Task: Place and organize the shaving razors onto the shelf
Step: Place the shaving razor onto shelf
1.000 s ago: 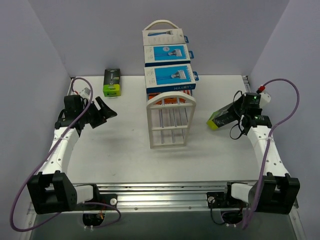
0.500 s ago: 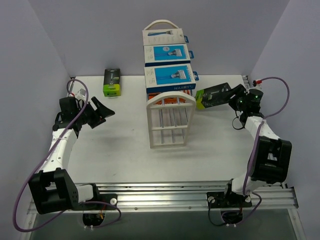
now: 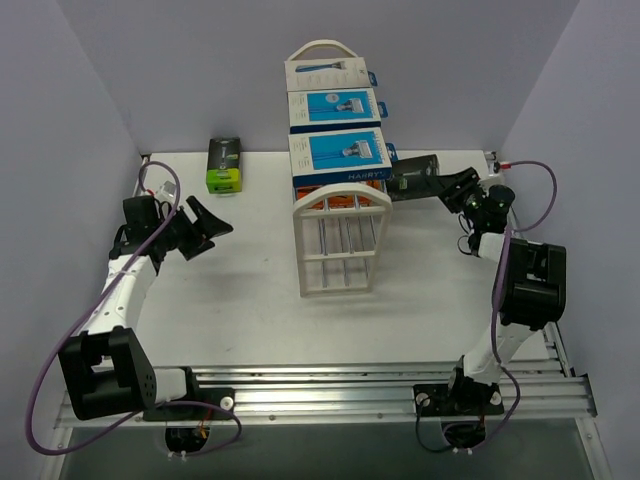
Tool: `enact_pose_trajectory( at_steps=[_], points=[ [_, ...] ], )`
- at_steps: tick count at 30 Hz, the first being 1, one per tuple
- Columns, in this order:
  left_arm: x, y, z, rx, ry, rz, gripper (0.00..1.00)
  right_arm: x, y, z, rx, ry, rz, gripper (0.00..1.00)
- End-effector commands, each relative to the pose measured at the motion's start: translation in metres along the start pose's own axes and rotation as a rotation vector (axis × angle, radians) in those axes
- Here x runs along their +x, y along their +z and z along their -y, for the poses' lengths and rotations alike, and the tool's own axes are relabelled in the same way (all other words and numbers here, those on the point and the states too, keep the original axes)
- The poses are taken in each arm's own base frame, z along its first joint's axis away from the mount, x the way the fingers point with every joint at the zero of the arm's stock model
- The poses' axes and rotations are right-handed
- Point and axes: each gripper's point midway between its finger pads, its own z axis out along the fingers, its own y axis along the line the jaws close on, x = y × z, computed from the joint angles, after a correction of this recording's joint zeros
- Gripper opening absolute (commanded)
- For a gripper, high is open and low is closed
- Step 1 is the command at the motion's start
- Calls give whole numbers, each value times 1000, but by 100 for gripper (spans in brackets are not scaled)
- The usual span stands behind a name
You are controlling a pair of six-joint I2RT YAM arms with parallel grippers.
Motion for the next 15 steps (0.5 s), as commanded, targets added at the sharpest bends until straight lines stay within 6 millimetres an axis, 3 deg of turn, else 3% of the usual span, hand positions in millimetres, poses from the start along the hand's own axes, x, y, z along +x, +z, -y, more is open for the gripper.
enact_pose_trajectory(
  at_steps=[1, 9, 15],
  points=[
    [-9, 2, 7, 44, 21, 21, 88, -20, 0, -54, -253, -58, 52, 0],
    [-9, 2, 6, 36, 32, 29, 90, 4, 19, -46, -301, 10, 14, 0],
    [-7, 6, 1, 26, 20, 15, 90, 26, 37, -55, -375, 57, -20, 0]
  ],
)
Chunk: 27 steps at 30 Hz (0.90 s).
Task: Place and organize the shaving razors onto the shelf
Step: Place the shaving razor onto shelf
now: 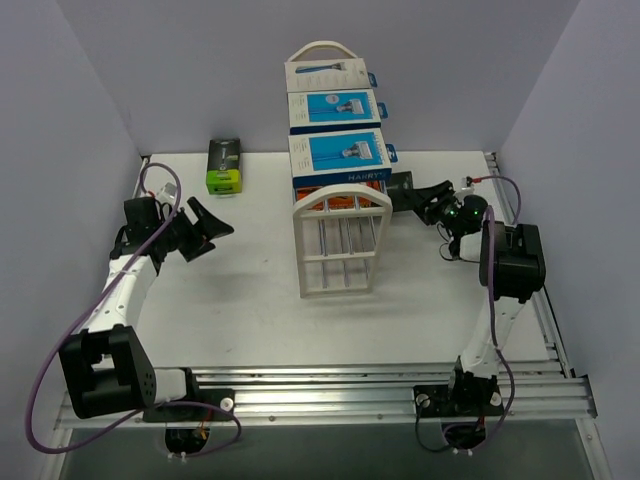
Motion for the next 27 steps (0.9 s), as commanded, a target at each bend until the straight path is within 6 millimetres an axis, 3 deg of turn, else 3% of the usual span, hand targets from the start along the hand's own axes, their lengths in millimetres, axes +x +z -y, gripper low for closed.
enact_pose_trajectory(
  at_steps=[1, 14, 19, 20, 27],
  points=[
    [-9, 3, 2, 22, 28, 27, 90, -22, 6, -90, -341, -154, 75, 0],
    [-5, 8, 1, 27, 22, 3, 91, 7, 49, -96, -399, -106, 16, 0],
    [-3, 10, 2, 30, 23, -4, 91, 4, 61, -109, -440, -107, 19, 0],
    [-3, 10, 2, 30, 23, -4, 91, 15, 66, -115, -453, -105, -3, 0],
    [-1, 11, 2, 35, 17, -13, 91, 15, 74, -118, -457, -111, -15, 0]
  ],
)
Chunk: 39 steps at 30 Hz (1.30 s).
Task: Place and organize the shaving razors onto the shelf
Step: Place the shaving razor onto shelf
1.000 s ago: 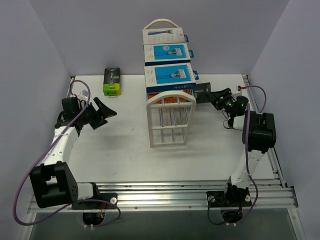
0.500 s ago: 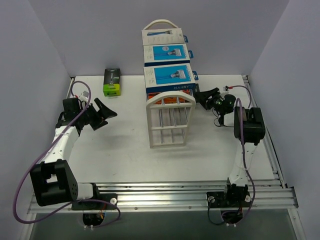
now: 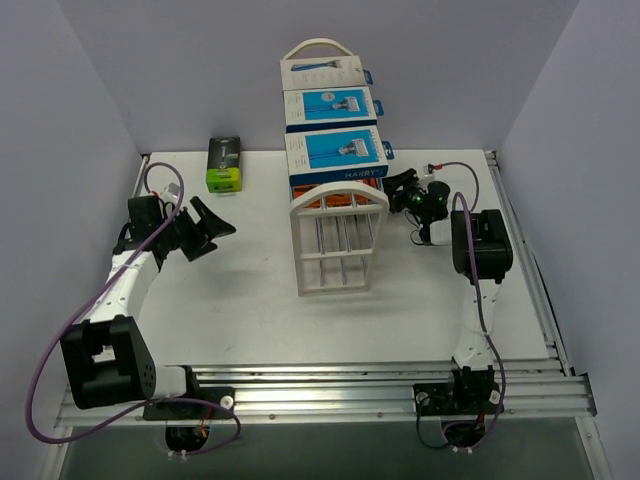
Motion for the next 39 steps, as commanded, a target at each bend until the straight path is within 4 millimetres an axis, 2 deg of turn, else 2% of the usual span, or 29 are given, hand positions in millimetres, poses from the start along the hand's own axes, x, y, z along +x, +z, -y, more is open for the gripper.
enact_pose_trajectory(
  at_steps=[1, 8, 15, 29, 39],
  points=[
    [-6, 2, 9, 49, 34, 18, 91, -29, -2, -105, -358, -242, 89, 0],
    [-5, 6, 8, 55, 18, 6, 92, -21, 17, -99, -336, -236, 73, 0],
    [-3, 7, 9, 69, 11, -1, 92, -11, 35, -110, -360, -238, 43, 0],
    [-1, 9, 9, 77, 0, -10, 92, 3, 47, -118, -377, -220, 25, 0],
    [0, 11, 9, 85, -3, -15, 93, 10, 56, -117, -383, -200, 25, 0]
  ],
)
